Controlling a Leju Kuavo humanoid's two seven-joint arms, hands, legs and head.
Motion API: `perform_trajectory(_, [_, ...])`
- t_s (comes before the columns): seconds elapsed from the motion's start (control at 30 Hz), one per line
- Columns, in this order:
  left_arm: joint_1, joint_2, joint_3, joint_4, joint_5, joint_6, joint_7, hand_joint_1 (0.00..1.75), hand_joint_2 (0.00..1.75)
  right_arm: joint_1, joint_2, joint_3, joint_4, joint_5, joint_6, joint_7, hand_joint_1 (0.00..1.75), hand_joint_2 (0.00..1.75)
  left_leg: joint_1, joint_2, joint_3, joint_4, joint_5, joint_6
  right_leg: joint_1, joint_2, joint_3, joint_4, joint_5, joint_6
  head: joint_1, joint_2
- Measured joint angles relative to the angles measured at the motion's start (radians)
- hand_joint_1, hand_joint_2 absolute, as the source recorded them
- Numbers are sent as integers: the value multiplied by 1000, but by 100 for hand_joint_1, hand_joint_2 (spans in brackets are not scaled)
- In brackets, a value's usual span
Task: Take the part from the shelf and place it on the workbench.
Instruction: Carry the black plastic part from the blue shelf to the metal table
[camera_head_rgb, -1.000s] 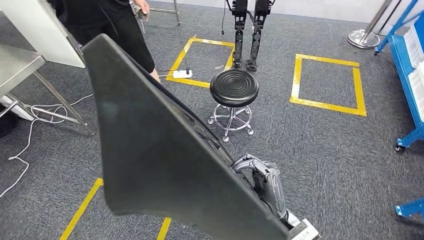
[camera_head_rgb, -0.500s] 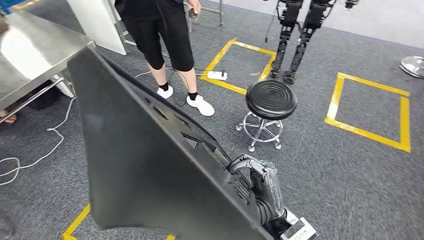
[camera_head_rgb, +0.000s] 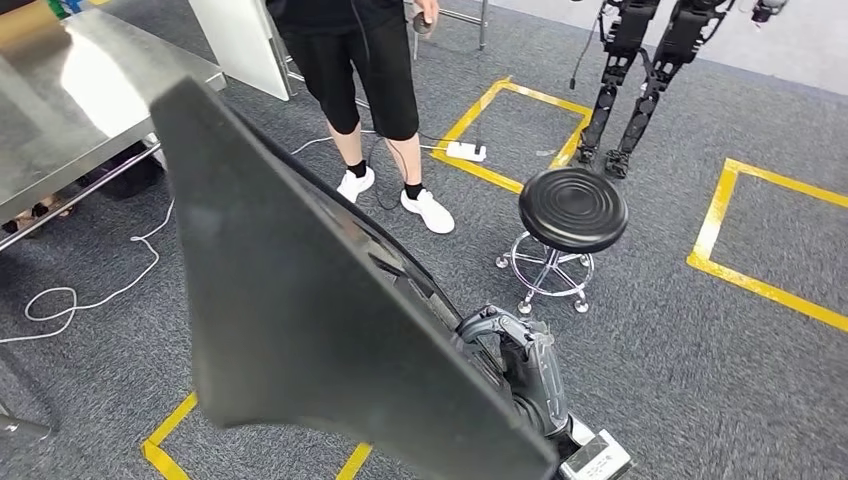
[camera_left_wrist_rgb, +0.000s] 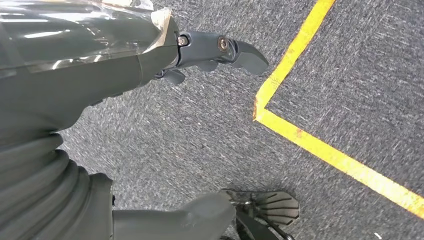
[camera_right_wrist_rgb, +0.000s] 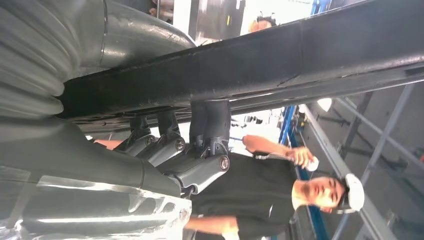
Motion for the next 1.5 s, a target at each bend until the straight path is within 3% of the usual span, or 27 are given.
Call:
perform_trajectory(0.03, [-1,1,0,0,-1,0,0,0,175,0,0,0,0,0,-2,0,175,175,-6,21,28,-57,20,9,2,-8,6,-3,-3,2,1,0])
perform_trajectory(0.1, [-4,3,0,0,-4,-1,2,0,175,0,0,0,0,0,-7,0,175,175,-18,45,48,-101,23,20,4,-26,14,-9,-9,9,0,0])
perform_trajectory(0.17, [-4,5,0,0,-6,-2,3,0,175,1,0,0,-1,-1,-10,0,175,175,-17,22,56,-117,26,27,6,-44,24,-18,-13,19,-1,0])
perform_trajectory(0.23, [-3,7,0,0,-6,-3,3,0,175,1,0,-1,-3,-2,-11,0,175,175,-12,-2,81,-147,36,34,10,-21,23,6,-28,23,3,0])
perform_trajectory(0.27, [-4,6,0,0,-6,-4,3,0,175,2,-1,-1,-4,-3,-12,-1,175,175,-8,-15,93,-159,40,36,11,4,2,53,-46,20,6,0])
perform_trajectory(0.33, [-7,6,0,0,-7,-7,2,0,175,7,-5,-1,-3,-5,-14,-2,175,175,-9,-41,99,-162,40,40,8,46,-71,184,-92,13,10,0])
perform_trajectory(0.4, [-6,6,0,0,-8,-9,-1,0,175,15,-10,-1,-1,-6,-16,-2,175,175,-9,-70,102,-161,35,40,6,56,-124,248,-99,20,13,0])
perform_trajectory(0.43, [-5,5,0,0,-8,-10,-3,0,175,17,-12,-1,0,-7,-17,-3,175,175,-9,-85,104,-159,32,38,4,58,-122,223,-76,30,13,0])
perform_trajectory(0.5, [-3,5,0,0,-9,-11,-5,0,175,17,-16,-2,0,-7,-19,-4,175,175,-7,-111,108,-148,21,29,-2,79,-77,96,-5,52,15,0])
perform_trajectory(0.53, [-3,6,0,0,-9,-11,-6,0,175,18,-17,-1,0,-7,-20,-5,175,175,-8,-122,107,-138,12,23,-5,90,-53,39,21,54,16,0])
perform_trajectory(0.6, [-2,7,0,0,-10,-11,-7,0,175,19,-18,-1,0,-7,-23,-6,175,175,-9,-137,100,-124,0,12,-5,102,-32,-5,38,42,16,0])
perform_trajectory(0.67, [1,8,0,0,-11,-11,-7,0,175,19,-18,-2,0,-8,-26,-7,175,175,-5,-144,97,-120,-5,5,-3,89,-28,-6,37,25,15,0])
perform_trajectory(0.7, [3,8,0,0,-11,-11,-7,0,175,18,-18,-2,0,-8,-27,-7,175,175,-3,-132,94,-112,-10,1,-4,83,-26,-7,36,19,14,0])
perform_trajectory(0.77, [2,9,0,0,-11,-11,-7,0,175,19,-17,-2,0,-9,-28,-9,175,175,-1,-85,65,-51,-42,-12,-8,68,-19,-9,32,8,8,0])
perform_trajectory(0.83, [0,10,-1,1,-10,-11,-4,0,175,21,-18,-2,0,-10,-29,-10,175,175,5,-44,-5,75,-93,-25,-5,50,-13,-9,26,-1,4,0])
perform_trajectory(0.9, [0,10,0,1,-7,-10,2,0,175,27,-22,-2,0,-13,-33,-14,175,175,11,-35,-63,158,-106,-30,-3,30,-8,-9,19,-5,4,0])
perform_trajectory(0.93, [1,10,0,1,-6,-10,5,0,175,31,-24,-2,0,-14,-35,-16,175,175,13,-32,-66,147,-86,-30,-2,21,-4,-9,15,-5,4,0])
perform_trajectory(0.97, [1,10,1,1,-5,-9,7,0,175,34,-26,-2,0,-16,-37,-19,175,175,13,-28,-48,101,-51,-27,-2,11,2,-10,10,-3,4,0])
perform_trajectory(1.03, [0,11,1,1,-5,-8,8,0,175,36,-30,-2,0,-19,-43,-25,175,175,6,7,16,-35,15,-14,1,-6,15,-10,0,2,4,0])
perform_trajectory(1.1, [-2,12,1,1,-5,-6,9,0,175,38,-35,-2,0,-23,-50,-29,175,175,-4,34,49,-104,32,-1,4,-21,23,-13,-7,11,5,0])
perform_trajectory(1.13, [-3,13,1,1,-5,-5,9,0,175,40,-37,-2,0,-26,-53,-32,175,175,-8,31,48,-106,26,4,4,-29,25,-16,-10,16,5,0])
perform_trajectory(1.2, [-1,16,1,1,-5,-1,8,0,175,43,-42,-2,0,-31,-60,-38,175,175,-8,9,59,-123,30,16,6,-37,34,-21,-14,25,5,0])
perform_trajectory(1.27, [0,16,1,1,-6,0,7,0,175,46,-48,-2,0,-36,-67,-45,175,175,-2,-14,78,-147,41,27,8,0,18,25,-39,25,9,0])
perform_trajectory(1.33, [-3,16,0,1,-8,0,4,0,175,50,-57,-1,1,-40,-72,-49,175,175,1,-36,85,-155,45,33,7,45,-48,151,-89,17,14,0])
perform_trajectory(1.4, [-4,16,0,1,-8,-2,2,0,175,55,-65,-1,1,-42,-77,-51,175,175,0,-64,87,-154,42,34,5,57,-114,250,-112,20,16,0])
perform_trajectory(1.43, [-4,15,0,1,-9,-2,2,0,175,57,-68,-2,2,-42,-79,-52,175,175,0,-78,88,-153,40,33,4,59,-124,249,-99,29,17,0])
perform_trajectory(1.5, [-3,15,0,1,-9,-2,0,0,175,58,-72,-2,2,-43,-82,-54,175,175,2,-107,91,-146,34,25,-1,74,-85,134,-32,51,17,0])
